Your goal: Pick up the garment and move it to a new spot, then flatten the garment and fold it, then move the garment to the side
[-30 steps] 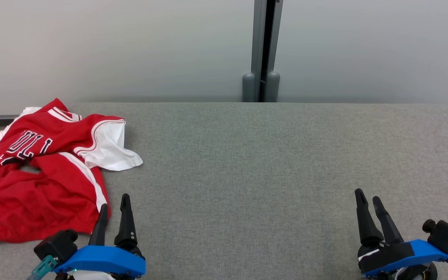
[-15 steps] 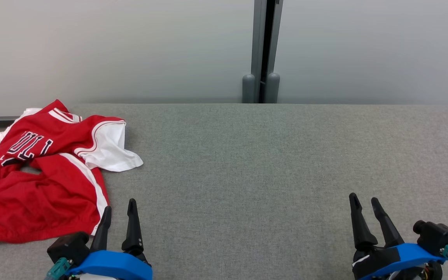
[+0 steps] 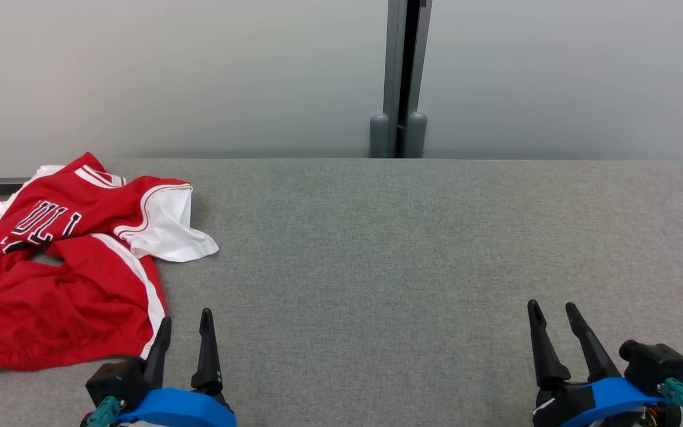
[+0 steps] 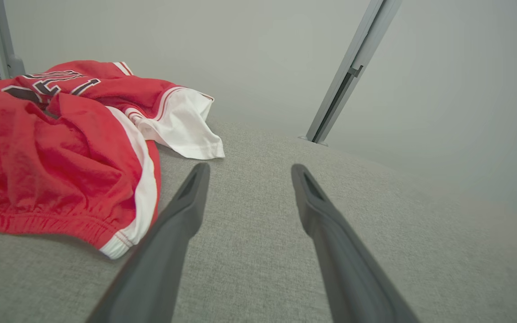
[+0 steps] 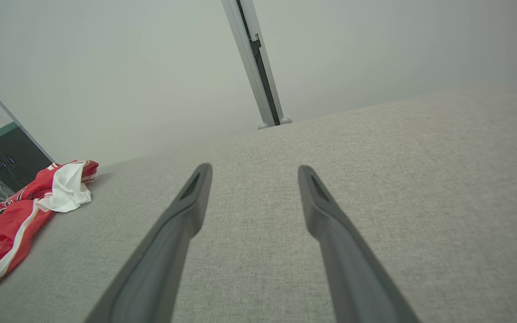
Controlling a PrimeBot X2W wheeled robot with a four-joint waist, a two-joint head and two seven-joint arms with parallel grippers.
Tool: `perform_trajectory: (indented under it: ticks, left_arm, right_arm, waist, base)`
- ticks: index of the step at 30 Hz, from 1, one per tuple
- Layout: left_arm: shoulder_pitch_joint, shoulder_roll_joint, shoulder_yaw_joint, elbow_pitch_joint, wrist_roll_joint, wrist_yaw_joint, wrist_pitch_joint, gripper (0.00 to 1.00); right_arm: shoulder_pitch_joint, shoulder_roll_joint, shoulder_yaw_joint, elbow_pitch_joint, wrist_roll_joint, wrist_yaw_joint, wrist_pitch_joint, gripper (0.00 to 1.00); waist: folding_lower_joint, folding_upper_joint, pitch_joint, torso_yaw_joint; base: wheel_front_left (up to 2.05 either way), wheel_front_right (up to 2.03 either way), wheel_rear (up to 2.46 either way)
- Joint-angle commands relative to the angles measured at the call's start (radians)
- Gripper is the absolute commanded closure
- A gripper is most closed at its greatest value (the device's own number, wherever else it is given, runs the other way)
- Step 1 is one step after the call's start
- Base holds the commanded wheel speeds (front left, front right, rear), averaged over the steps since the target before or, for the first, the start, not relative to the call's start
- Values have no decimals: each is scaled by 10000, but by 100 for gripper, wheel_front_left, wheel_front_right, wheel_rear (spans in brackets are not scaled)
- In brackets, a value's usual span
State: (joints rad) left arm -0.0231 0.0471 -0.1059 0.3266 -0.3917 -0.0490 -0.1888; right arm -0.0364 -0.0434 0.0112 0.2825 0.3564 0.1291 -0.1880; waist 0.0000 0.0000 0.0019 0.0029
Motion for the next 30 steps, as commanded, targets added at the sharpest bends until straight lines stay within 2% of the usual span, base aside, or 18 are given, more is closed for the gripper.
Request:
perform_trajectory:
  ticks: [1,10,30]
  left_arm:
    - [-24,44,-2,6,207,43,-105,0]
    - [-49,45,-74,210,811,-41,-304,0]
    - [-81,43,-218,723,1920,140,-704,0]
  right_arm:
    - [67,-86,21,-8,-200,19,-119,0]
    - [94,-89,42,20,-996,21,-311,0]
    - [206,-96,73,169,-2570,17,-711,0]
  waist:
    - [0,0,0,1]
    - [0,0,-1,6]
    - [0,0,29,24]
  base:
    - [0,0,0]
    - [0,0,0]
    - [0,0,0]
